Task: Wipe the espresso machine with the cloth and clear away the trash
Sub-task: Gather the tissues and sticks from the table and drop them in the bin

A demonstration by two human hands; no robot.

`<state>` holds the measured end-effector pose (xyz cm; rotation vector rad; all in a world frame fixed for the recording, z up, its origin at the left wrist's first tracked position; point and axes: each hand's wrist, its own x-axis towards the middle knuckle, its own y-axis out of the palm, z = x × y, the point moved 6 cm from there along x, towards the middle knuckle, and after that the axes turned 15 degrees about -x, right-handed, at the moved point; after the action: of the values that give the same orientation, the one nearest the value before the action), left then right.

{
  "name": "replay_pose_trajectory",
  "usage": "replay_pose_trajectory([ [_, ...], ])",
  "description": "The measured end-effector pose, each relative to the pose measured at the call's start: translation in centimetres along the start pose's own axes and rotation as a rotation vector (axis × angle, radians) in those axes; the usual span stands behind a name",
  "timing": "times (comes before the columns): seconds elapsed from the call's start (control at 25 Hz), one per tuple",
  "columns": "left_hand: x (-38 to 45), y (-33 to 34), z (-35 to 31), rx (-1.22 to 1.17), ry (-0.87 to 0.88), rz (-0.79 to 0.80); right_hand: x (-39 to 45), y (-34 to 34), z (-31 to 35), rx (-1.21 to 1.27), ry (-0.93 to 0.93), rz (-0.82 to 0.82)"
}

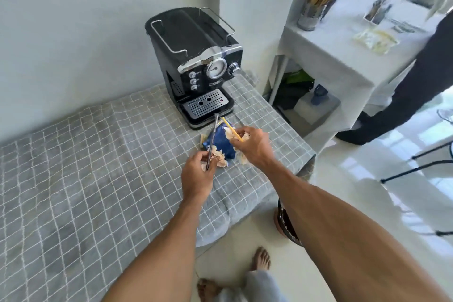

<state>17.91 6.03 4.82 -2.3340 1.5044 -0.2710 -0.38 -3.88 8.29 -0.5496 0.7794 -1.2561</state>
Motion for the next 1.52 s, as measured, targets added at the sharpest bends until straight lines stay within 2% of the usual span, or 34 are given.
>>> replay_pose_trajectory([
  [0.24, -2.1, 12.9, -3.6, -0.025, 0.030, 0.233, -2.0, -7.7, -12.1, 0.009, 0.124, -0.149],
  [0.48, -6.8, 26.3, -5.1, 0.010, 0.040, 0.381, -4.8, -13.1, -26.1, 0.048, 0.300, -0.214],
  [0.68, -10.3, 34.9, -4.0, 0.062, 0.003, 0.484, -6.6, -14.1, -35.8, 0.130, 0.450, -0.222],
  [0.84, -11.6, 40.5, -1.0, 0.092, -0.085, 0.555, -7.4, -12.4, -42.7, 0.146, 0.569, -0.186],
  [1.04, -12.5, 44.9, 3.0, 0.143, -0.154, 0.601, -7.1, -9.3, -48.0, 0.183, 0.662, -0.167],
  [1.16, -12.9, 46.9, 5.1, 0.180, -0.204, 0.629, -6.8, -7.6, -50.1, 0.125, 0.680, -0.108],
  [1.4, -13.8, 48.0, 6.8, 0.145, -0.319, 0.650, -7.1, -6.1, -51.9, 0.160, 0.661, 0.020],
  [1.52, -13.9, 47.8, 6.8, 0.154, -0.326, 0.644, -7.5, -5.9, -52.2, 0.217, 0.689, -0.003],
])
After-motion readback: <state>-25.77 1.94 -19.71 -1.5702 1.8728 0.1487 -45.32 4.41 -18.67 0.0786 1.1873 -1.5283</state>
